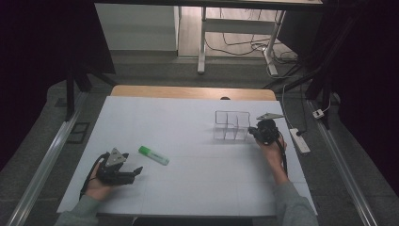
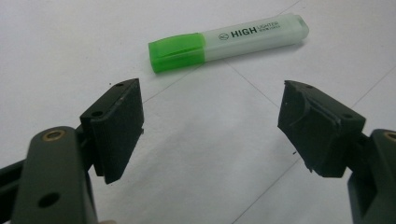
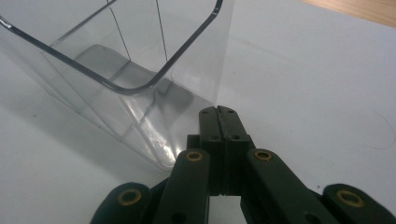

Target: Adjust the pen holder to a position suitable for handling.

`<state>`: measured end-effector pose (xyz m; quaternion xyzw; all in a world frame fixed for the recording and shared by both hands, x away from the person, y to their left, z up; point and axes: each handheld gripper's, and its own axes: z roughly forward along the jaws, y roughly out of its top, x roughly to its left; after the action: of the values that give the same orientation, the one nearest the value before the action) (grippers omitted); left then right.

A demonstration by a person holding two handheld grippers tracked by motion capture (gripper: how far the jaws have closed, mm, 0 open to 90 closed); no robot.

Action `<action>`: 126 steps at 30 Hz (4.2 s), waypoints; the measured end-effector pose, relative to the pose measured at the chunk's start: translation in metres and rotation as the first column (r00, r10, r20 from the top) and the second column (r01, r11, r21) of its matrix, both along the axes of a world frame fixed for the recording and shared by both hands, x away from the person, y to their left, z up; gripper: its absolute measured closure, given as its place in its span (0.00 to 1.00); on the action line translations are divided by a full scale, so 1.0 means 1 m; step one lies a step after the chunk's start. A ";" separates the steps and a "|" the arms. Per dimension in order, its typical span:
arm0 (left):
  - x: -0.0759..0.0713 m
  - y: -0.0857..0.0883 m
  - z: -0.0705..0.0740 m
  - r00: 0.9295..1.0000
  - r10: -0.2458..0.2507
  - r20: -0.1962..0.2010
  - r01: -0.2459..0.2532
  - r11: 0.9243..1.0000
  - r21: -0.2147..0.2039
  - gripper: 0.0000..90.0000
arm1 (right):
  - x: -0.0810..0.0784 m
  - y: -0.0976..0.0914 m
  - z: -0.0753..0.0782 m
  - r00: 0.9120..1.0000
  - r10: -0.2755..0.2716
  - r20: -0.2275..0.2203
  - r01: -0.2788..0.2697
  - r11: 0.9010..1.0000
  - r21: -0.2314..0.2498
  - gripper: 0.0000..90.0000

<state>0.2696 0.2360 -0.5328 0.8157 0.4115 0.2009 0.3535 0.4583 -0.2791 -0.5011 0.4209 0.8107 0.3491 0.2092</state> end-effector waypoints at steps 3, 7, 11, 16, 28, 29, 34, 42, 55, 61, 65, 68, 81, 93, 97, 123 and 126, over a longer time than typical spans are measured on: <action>0.000 0.000 0.000 1.000 0.002 -0.002 -0.002 1.000 0.000 0.25 | 0.001 0.002 -0.001 1.000 0.009 -0.004 -0.009 1.000 -0.012 0.99; 0.000 0.000 0.000 1.000 0.001 -0.002 -0.001 1.000 0.000 0.25 | 0.002 0.003 -0.003 1.000 0.011 -0.003 -0.011 1.000 -0.022 0.99; 0.000 0.000 0.000 1.000 -0.003 -0.003 0.003 1.000 -0.002 0.25 | 0.003 0.004 -0.003 1.000 0.013 -0.002 -0.013 0.999 -0.036 0.99; 0.000 0.000 -0.001 1.000 -0.004 -0.002 0.004 1.000 -0.001 0.25 | 0.003 0.007 -0.003 1.000 0.012 -0.003 -0.012 0.999 -0.036 0.99; 0.000 0.000 0.000 1.000 -0.007 -0.001 0.007 1.000 0.000 0.25 | 0.004 0.028 -0.003 0.998 0.058 -0.001 -0.058 0.997 -0.046 0.99; 0.000 0.000 -0.001 1.000 -0.007 -0.002 0.007 1.000 0.000 0.25 | 0.004 0.030 -0.003 0.998 0.059 -0.001 -0.059 0.997 -0.045 0.99; 0.000 0.000 -0.001 1.000 -0.008 -0.004 0.008 1.000 -0.001 0.25 | 0.005 0.034 -0.003 0.998 0.063 -0.001 -0.063 0.997 -0.036 0.99; 0.000 -0.001 0.000 1.000 -0.008 -0.006 0.008 1.000 0.000 0.25 | 0.005 0.046 -0.002 0.997 0.077 0.000 -0.077 0.997 -0.027 0.99; 0.000 -0.001 0.000 1.000 -0.014 -0.007 0.013 1.000 -0.003 0.25 | 0.007 0.063 -0.002 0.995 0.099 -0.002 -0.099 0.995 -0.019 0.99; 0.001 -0.001 -0.001 1.000 -0.015 -0.014 0.015 1.000 0.000 0.25 | 0.007 0.070 -0.001 0.995 0.103 -0.002 -0.103 0.995 -0.011 0.99; 0.001 -0.001 -0.001 1.000 -0.016 -0.014 0.016 1.000 0.002 0.25 | 0.008 0.078 -0.003 0.994 0.113 -0.004 -0.113 0.993 -0.013 0.99; 0.001 -0.001 -0.001 1.000 -0.016 -0.012 0.016 1.000 0.002 0.25 | 0.008 0.082 -0.004 0.992 0.124 -0.004 -0.124 0.992 -0.014 0.99; 0.000 -0.001 -0.001 1.000 -0.016 -0.011 0.016 1.000 0.001 0.25 | 0.011 0.107 -0.008 0.987 0.161 -0.009 -0.162 0.987 -0.015 0.99; 0.000 0.000 -0.001 1.000 -0.019 -0.012 0.019 1.000 0.002 0.25 | 0.010 0.119 -0.010 0.982 0.189 -0.015 -0.190 0.982 -0.020 0.99; 0.000 0.001 -0.001 1.000 -0.016 -0.013 0.016 1.000 0.001 0.25 | 0.009 0.117 -0.009 0.981 0.194 -0.025 -0.194 0.981 -0.009 0.99; 0.002 0.000 -0.001 1.000 -0.007 -0.010 0.007 1.000 0.010 0.25 | -0.070 0.040 0.011 0.979 0.202 0.021 -0.203 0.976 0.080 0.87; 0.002 0.000 -0.001 1.000 -0.005 -0.010 0.005 1.000 0.011 0.25 | -0.079 0.028 0.012 0.980 0.200 0.024 -0.201 0.976 0.082 0.74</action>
<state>0.2720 0.2357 -0.5343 0.8196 0.4101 0.1979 0.3476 0.3790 -0.2508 -0.4895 0.3428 0.8320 0.4054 0.1613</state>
